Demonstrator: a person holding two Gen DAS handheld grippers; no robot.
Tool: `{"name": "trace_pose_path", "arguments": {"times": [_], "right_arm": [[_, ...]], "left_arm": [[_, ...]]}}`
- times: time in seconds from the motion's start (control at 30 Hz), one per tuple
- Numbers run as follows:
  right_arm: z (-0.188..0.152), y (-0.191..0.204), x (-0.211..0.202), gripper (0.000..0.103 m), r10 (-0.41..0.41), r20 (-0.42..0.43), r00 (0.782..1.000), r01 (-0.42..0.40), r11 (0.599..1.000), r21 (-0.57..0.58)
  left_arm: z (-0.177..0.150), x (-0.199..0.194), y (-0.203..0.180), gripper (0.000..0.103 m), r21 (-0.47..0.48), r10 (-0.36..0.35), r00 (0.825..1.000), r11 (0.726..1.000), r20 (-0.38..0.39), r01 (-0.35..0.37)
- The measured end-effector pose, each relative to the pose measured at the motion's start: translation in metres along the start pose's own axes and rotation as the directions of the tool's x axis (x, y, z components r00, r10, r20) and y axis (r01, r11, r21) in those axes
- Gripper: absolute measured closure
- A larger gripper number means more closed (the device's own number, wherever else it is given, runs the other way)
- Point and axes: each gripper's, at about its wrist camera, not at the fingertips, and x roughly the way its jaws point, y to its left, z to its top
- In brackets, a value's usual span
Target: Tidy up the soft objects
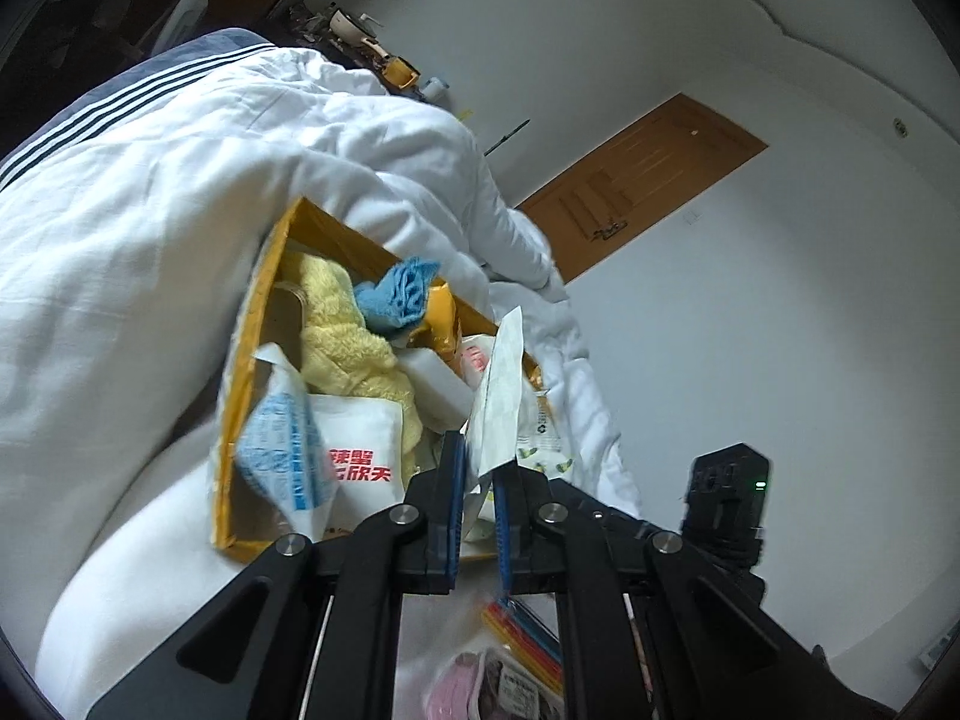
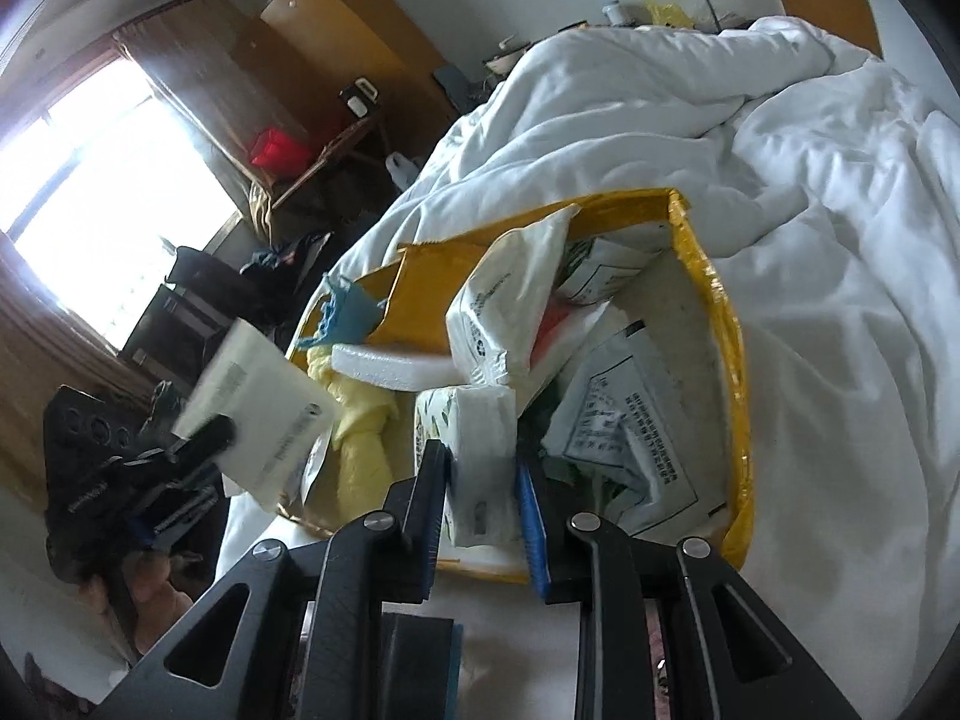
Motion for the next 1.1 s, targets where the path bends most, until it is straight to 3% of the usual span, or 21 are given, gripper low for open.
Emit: {"name": "trace_pose_path", "arguments": {"times": [0.1, 0.2, 0.27, 0.33, 0.47, 0.5, 0.77, 0.87, 1.1], "right_arm": [[-0.003, -0.007, -0.004, 0.073, 0.008, 0.021, 1.000, -0.009, 1.000, 0.021], [-0.009, -0.012, -0.011, 0.065, 0.025, 0.022, 0.999, -0.026, 0.999, 0.048], [-0.014, -0.013, -0.021, 0.057, 0.043, 0.043, 0.998, -0.045, 0.997, 0.055], [-0.022, -0.016, -0.037, 0.057, 0.056, 0.076, 0.995, -0.061, 0.996, 0.068], [-0.040, -0.021, -0.067, 0.057, 0.083, 0.098, 0.992, -0.090, 0.994, 0.068], [-0.045, -0.021, -0.074, 0.057, 0.096, 0.094, 0.991, -0.102, 0.993, 0.059], [-0.062, -0.010, -0.097, 0.041, 0.167, 0.056, 0.984, -0.165, 0.986, -0.039], [-0.066, -0.006, -0.090, 0.041, 0.157, 0.038, 0.987, -0.155, 0.987, -0.049], [-0.066, -0.030, -0.084, 0.041, 0.020, 0.024, 1.000, -0.021, 0.999, 0.028]], "left_arm": [[-0.006, 0.016, -0.003, 0.094, -0.005, 0.023, 1.000, 1.000, -0.018, -0.023], [-0.014, 0.023, -0.009, 0.093, 0.015, 0.089, 0.996, 0.996, 0.015, -0.089], [-0.018, 0.026, -0.009, 0.081, 0.014, 0.118, 0.993, 0.993, 0.015, -0.118], [-0.023, 0.025, -0.010, 0.074, 0.025, 0.115, 0.993, 0.993, 0.006, -0.115], [-0.032, 0.007, -0.011, 0.045, 0.019, 0.071, 0.997, 0.997, 0.001, -0.071], [-0.034, 0.000, -0.011, 0.042, 0.015, 0.070, 0.997, 0.997, 0.010, -0.071], [-0.053, -0.036, -0.028, 0.036, 0.078, 0.049, 0.999, 0.996, -0.023, -0.047], [-0.059, -0.033, -0.039, 0.036, 0.110, 0.045, 0.998, 0.993, -0.051, -0.039], [-0.077, -0.014, -0.047, 0.036, 0.174, 0.091, 0.986, 0.983, -0.138, -0.066]]}}
